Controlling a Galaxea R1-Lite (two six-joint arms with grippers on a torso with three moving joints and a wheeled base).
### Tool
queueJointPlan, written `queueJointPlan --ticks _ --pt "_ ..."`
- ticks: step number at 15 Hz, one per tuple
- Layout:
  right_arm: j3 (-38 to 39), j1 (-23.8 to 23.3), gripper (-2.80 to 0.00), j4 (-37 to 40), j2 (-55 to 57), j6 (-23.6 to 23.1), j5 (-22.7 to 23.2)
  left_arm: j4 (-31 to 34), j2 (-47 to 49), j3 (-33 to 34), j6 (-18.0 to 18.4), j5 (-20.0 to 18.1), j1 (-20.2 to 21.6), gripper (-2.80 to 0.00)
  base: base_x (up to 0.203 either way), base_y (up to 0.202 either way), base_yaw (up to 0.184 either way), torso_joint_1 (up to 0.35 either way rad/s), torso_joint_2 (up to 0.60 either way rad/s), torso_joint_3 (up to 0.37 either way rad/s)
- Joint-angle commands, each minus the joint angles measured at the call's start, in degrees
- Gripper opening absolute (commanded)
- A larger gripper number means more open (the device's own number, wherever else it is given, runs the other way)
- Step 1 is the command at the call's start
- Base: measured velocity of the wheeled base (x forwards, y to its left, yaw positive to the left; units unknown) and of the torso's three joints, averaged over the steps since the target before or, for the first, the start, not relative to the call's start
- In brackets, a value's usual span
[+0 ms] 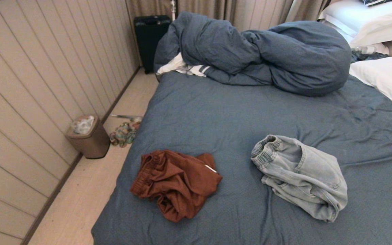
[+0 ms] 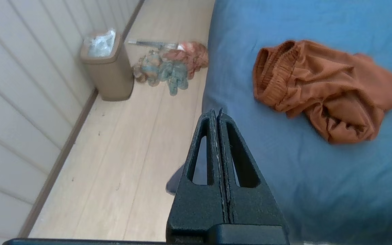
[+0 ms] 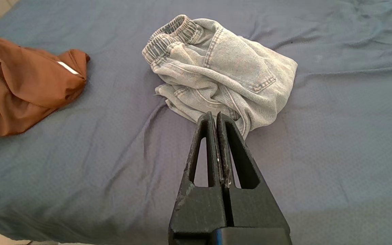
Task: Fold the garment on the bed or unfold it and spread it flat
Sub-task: Unford the brown shorts
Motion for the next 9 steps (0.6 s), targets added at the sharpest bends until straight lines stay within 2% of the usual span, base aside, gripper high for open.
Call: queueJointPlan --ticks 1,4,6,9 --pt "-3.6 0.04 -2.8 3.05 0.38 -0.13 -0.04 1.12 1.73 -7.81 -0.25 -0.26 0.0 -2.8 0.0 0.0 0.0 0.0 0.0 0.0" --pt "-19.3 0.14 -2.8 8.98 11.33 0.31 0.23 4.98 15.82 -22.09 -1.61 -1.82 -0.03 -2.8 0.0 0.0 0.0 0.0 0.0 0.0" --pt "-28.41 0.35 -2.8 10.58 25.01 1.36 0.36 6.0 27.85 -29.32 -3.36 -3.74 -0.03 -2.8 0.0 0.0 0.0 0.0 0.0 0.0" --pt "-43.19 1.97 -2.8 11.88 47.18 5.58 0.77 6.53 46.88 -37.19 -5.57 -7.69 -0.19 -2.8 0.0 0.0 0.0 0.0 0.0 0.0"
